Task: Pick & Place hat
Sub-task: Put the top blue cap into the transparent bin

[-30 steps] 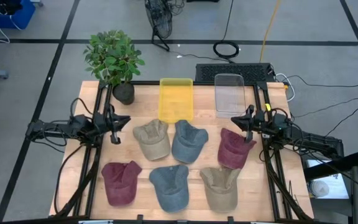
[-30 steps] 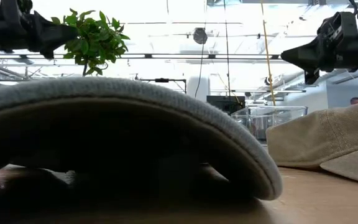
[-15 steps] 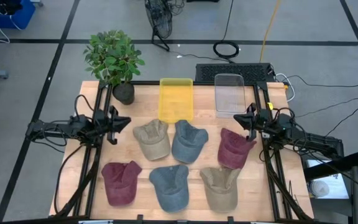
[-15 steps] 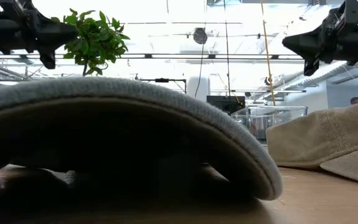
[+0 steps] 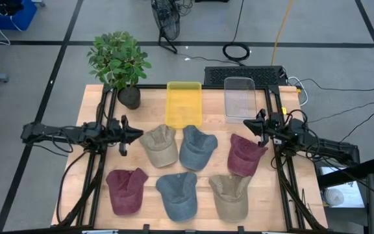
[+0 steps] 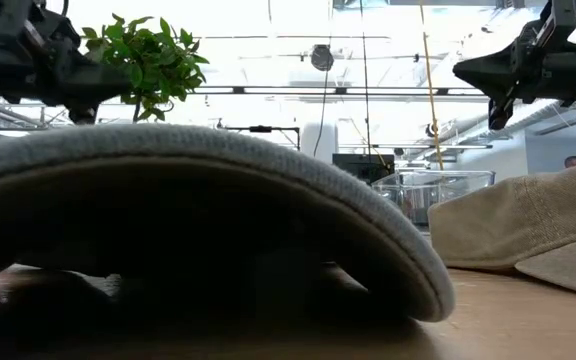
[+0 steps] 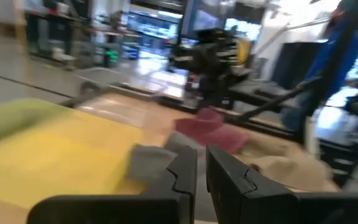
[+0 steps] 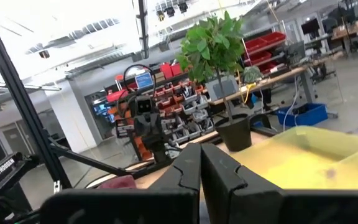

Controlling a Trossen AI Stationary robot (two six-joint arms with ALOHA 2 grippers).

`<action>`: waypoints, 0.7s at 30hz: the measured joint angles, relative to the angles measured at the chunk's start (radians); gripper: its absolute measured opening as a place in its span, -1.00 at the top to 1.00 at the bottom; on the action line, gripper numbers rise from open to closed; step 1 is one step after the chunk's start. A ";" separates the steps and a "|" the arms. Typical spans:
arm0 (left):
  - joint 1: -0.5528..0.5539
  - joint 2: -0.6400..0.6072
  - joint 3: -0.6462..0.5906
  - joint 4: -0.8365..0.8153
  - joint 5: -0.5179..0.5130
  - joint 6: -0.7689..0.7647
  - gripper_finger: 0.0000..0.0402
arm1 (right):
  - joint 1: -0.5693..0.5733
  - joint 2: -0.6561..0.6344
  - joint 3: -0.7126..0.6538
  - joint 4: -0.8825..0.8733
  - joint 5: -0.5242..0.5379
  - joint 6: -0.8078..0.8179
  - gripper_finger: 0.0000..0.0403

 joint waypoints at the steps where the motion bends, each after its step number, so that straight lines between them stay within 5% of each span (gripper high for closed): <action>1: 0.000 0.024 0.000 0.026 -0.013 0.016 0.76 | 0.000 0.007 0.000 0.001 0.001 0.008 1.00; 13: 0.000 0.219 0.000 0.292 0.006 0.065 0.24 | 0.028 0.136 0.000 0.142 -0.028 0.021 0.95; 21: 0.000 0.258 0.001 0.352 0.025 0.065 0.10 | 0.125 0.259 0.000 0.278 0.027 -0.008 0.74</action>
